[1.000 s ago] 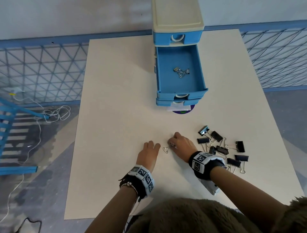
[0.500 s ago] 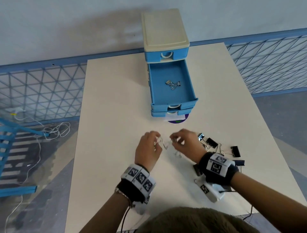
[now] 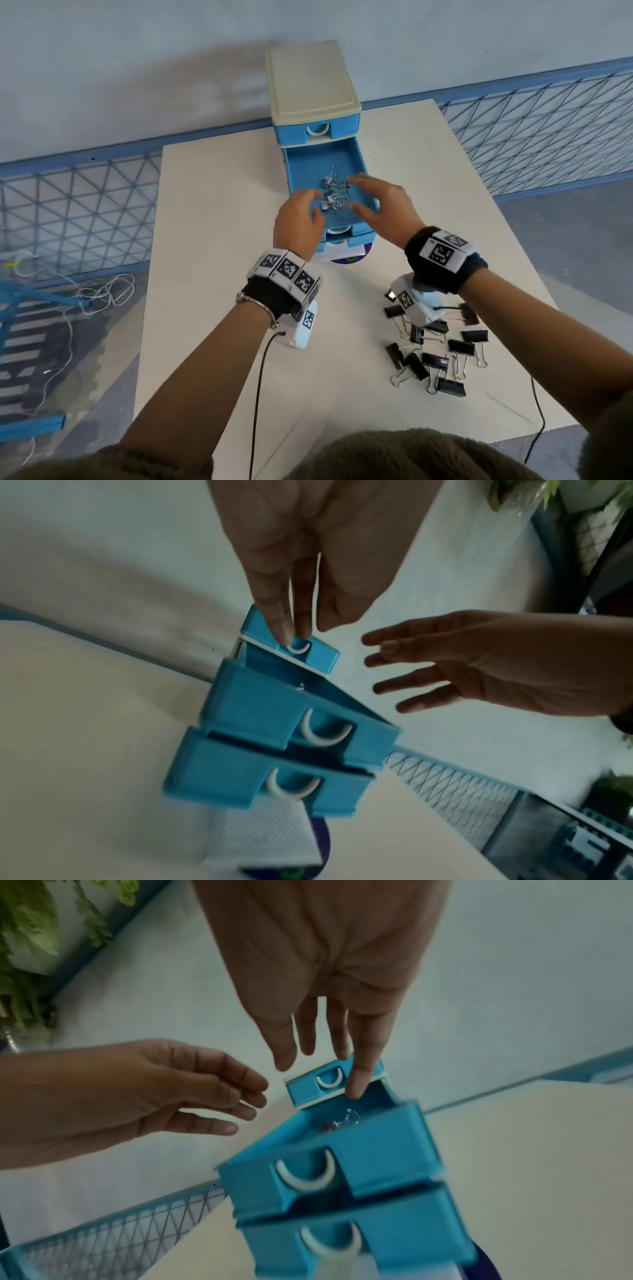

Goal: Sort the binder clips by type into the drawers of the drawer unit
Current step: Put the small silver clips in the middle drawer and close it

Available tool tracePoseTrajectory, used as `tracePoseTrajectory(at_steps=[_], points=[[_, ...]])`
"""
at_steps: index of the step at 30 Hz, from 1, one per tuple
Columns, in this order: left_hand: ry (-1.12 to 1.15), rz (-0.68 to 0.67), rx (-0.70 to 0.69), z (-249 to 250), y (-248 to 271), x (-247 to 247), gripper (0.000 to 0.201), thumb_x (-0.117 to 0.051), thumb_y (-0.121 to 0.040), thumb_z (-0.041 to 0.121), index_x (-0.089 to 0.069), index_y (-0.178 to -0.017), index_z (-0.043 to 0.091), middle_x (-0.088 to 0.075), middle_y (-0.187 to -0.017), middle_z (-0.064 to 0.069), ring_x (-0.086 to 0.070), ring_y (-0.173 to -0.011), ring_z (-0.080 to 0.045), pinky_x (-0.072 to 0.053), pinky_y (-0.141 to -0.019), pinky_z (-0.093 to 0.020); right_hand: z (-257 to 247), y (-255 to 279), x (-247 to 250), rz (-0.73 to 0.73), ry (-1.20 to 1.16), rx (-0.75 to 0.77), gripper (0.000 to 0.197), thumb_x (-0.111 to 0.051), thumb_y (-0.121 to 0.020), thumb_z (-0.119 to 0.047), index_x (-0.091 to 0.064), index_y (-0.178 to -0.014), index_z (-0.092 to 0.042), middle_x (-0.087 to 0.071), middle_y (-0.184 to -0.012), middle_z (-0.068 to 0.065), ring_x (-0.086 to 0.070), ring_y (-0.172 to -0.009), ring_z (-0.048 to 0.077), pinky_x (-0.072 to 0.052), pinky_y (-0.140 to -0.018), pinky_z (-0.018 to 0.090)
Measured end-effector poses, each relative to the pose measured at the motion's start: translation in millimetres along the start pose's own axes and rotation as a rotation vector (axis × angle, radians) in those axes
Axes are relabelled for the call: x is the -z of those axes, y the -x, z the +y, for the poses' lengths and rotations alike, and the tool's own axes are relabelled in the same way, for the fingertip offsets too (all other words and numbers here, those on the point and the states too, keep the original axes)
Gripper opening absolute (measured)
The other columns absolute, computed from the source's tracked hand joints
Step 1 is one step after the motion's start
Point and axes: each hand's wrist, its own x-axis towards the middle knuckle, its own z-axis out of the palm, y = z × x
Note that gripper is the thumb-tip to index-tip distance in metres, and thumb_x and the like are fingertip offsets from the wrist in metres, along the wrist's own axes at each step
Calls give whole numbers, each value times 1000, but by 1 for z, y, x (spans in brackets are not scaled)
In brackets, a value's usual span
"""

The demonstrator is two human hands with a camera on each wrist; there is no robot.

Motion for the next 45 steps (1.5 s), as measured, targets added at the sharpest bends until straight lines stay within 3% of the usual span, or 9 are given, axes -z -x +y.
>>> tracePoseTrajectory(at_steps=[3, 7, 12, 16, 21, 24, 34, 41, 45], points=[[-62, -29, -10, -17, 15, -8, 27, -46, -85, -4, -60, -107, 2, -58, -115, -18, -56, -105, -31, -46, -89, -37, 25, 35, -2, 148, -100, -30, 30, -62, -83, -11, -63, -113, -14, -62, -121, 10, -65, -96, 26, -53, -85, 38], [-148, -46, -62, -27, 32, -14, 25, -48, -84, -4, -63, -102, 4, -57, -110, -16, -51, -105, -30, -47, -84, -38, 72, 92, 5, 269, -141, -138, 19, -60, -85, -9, -67, -102, -15, -63, -105, 5, -64, -82, 18, -54, -64, 16], [-215, -23, -135, -30, 37, -17, 25, -54, -78, -7, -65, -98, 4, -58, -106, -18, -53, -102, -35, -52, -76, -42, 152, 172, 22, 324, 67, -409, 22, -60, -85, -13, -63, -107, -11, -60, -111, 18, -62, -87, 36, -54, -79, 47], [-273, -26, -136, -27, 31, -19, 20, -54, -79, -5, -63, -94, 6, -61, -102, -15, -53, -100, -35, -47, -79, -44, 197, 230, 26, 295, 229, -583, 35, -63, -84, -15, -56, -117, -4, -53, -121, 28, -52, -109, 44, -44, -92, 53], [-369, 34, -139, -24, 26, -21, 12, -66, -74, -1, -64, -81, 8, -60, -93, -17, -55, -88, -37, -44, -69, -40, 225, 274, 17, 152, 302, -775, 57, -62, -84, -22, -39, -133, -5, -30, -143, 31, -30, -128, 48, -31, -102, 58], [-401, 23, -136, -25, 22, -23, 10, -67, -74, -1, -61, -77, 6, -59, -90, -19, -55, -85, -37, -45, -66, -40, 234, 288, 6, 96, 347, -767, 59, -58, -86, -33, -37, -134, -6, -27, -145, 29, -28, -131, 46, -29, -105, 57], [-444, 26, -124, -21, 2, -19, 10, -66, -77, 2, -57, -79, 4, -58, -89, -17, -53, -86, -35, -45, -62, -40, 229, 290, 0, 95, 349, -791, 56, -55, -88, -30, -36, -135, -6, -23, -148, 28, -22, -136, 42, -24, -107, 56], [-445, 46, 148, -30, -24, -14, 24, -69, -80, 24, -54, -89, 7, -68, -90, -12, -63, -84, -34, -44, -76, -41, 224, 303, 0, 74, 348, -798, 61, -61, -83, -24, -35, -136, -7, -24, -148, 27, -23, -135, 41, -25, -107, 56], [-422, 81, 237, -44, -38, -1, 52, -75, -71, 39, -47, -101, 7, -65, -102, -13, -63, -88, -35, -46, -76, -42, 218, 302, -5, 66, 343, -788, 62, -63, -82, -23, -36, -136, -7, -25, -147, 29, -25, -134, 43, -28, -106, 57]])
